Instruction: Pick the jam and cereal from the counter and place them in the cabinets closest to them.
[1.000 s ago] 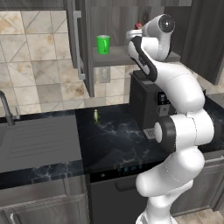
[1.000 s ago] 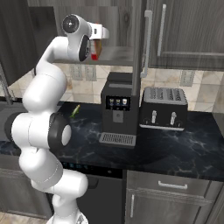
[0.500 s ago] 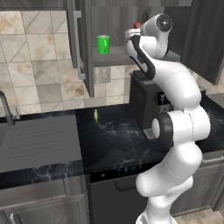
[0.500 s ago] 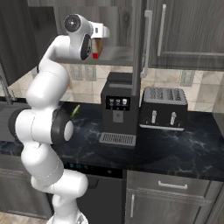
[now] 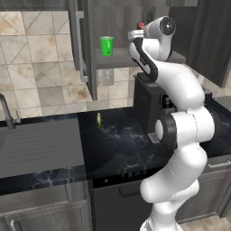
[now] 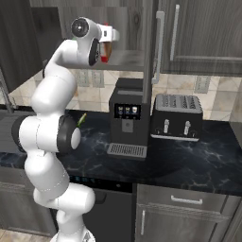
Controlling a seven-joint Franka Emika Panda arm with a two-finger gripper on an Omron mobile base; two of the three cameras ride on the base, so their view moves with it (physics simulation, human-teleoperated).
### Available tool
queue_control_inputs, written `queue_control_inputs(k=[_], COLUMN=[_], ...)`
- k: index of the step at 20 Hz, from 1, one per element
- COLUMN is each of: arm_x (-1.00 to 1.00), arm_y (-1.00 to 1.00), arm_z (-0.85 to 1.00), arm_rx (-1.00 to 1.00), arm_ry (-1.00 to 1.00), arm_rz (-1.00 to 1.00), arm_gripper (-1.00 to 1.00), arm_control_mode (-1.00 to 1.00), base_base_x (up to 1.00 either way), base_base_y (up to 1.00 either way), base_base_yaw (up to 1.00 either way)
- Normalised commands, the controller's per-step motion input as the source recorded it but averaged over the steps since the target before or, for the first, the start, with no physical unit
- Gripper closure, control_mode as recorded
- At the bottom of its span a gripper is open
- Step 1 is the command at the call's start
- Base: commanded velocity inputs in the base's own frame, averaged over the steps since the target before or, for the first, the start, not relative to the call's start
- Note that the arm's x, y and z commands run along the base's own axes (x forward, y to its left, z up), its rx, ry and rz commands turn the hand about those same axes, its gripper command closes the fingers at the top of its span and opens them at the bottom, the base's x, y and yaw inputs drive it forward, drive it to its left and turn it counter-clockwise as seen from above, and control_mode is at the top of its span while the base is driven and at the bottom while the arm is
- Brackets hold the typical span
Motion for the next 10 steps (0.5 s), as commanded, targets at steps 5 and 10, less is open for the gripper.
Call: queue_control_inputs(k=[5, 10], arm_x=[0.01, 0.13], arm_y=[-0.02, 0.0], arm_z=[-0.11, -0.1], arm_rx=[0.0, 0.0], arm_ry=[-0.1, -0.07], arm_rz=[0.0, 0.0], arm_gripper=[1.0, 1.0], arm_control_mode=[-1.0, -1.0], base_base_x=[0.0, 0.0], base_base_y=[0.0, 0.0], base_base_yaw=[0.0, 0.0])
